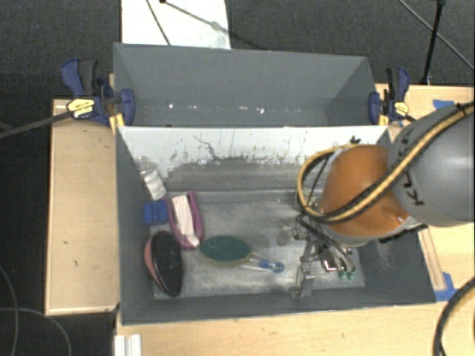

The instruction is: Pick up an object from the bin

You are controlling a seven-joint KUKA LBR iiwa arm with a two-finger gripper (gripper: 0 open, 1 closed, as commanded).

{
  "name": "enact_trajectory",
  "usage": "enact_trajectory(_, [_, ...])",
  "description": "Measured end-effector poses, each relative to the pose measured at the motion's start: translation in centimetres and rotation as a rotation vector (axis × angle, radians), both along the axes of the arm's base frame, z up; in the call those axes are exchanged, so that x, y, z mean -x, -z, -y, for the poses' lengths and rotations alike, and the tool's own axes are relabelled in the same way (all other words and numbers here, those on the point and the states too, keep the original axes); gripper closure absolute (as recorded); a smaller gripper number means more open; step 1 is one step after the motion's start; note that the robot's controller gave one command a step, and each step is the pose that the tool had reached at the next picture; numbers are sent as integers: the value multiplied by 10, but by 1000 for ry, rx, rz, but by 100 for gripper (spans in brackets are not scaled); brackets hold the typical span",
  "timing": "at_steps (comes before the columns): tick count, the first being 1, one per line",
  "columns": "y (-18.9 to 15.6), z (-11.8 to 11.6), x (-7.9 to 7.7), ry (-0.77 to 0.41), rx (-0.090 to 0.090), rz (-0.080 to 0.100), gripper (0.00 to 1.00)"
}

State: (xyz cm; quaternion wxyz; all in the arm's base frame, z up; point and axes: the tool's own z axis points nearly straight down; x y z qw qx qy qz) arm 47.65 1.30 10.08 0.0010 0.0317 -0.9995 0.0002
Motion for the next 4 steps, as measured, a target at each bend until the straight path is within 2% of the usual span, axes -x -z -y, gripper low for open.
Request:
enact_trajectory(1, [-12, -40, -36, 13, -4, 9, 0])
enact_trajectory(2, [32, -34, -1, 32, -2, 10, 0])
enact_trajectory(3, [30, -33, -23, 307, -1, 6, 0])
enact_trajectory(4, [31, -33, -22, 307, -1, 5, 100])
